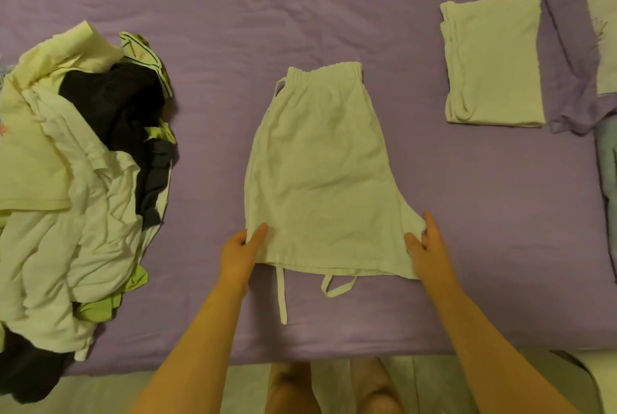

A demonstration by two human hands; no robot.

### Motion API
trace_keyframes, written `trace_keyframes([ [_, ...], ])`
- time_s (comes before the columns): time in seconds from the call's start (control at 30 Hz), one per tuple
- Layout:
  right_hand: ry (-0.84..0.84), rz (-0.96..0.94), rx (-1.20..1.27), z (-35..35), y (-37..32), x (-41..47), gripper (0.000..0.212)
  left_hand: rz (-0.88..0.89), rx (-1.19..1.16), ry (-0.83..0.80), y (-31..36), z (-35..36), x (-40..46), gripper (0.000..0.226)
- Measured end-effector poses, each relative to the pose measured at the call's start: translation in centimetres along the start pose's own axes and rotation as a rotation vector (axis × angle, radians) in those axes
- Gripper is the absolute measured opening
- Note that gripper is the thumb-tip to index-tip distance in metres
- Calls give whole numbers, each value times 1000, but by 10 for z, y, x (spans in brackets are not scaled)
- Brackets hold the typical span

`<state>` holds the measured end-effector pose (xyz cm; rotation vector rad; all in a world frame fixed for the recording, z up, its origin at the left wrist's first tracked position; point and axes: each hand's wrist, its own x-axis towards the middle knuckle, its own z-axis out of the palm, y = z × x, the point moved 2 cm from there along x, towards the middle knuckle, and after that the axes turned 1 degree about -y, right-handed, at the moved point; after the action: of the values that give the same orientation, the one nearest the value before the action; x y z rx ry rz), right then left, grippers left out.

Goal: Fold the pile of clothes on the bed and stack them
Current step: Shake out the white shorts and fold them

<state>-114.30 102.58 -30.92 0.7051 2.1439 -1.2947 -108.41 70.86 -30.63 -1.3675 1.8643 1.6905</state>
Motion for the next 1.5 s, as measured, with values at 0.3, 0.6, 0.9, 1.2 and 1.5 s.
trace_keyframes([
  [0.3,123,-95,-32,-11,6,-1,53,52,158,104,-3,-10,2,37],
  [0.6,-47,-22,115,-25,21,-9,78,42,97,-9,-7,-21,1,7],
  [0.9,381,-292,-34,-6,-10,-18,32,701,1245,233,19,28,-27,59],
  [1.2,75,119,457,3,0,6,47,363,1370,-159,0,69,-9,82],
  [1.5,-224,8,466,61,-61,14,26,728,1333,-172,45,100,6,67],
])
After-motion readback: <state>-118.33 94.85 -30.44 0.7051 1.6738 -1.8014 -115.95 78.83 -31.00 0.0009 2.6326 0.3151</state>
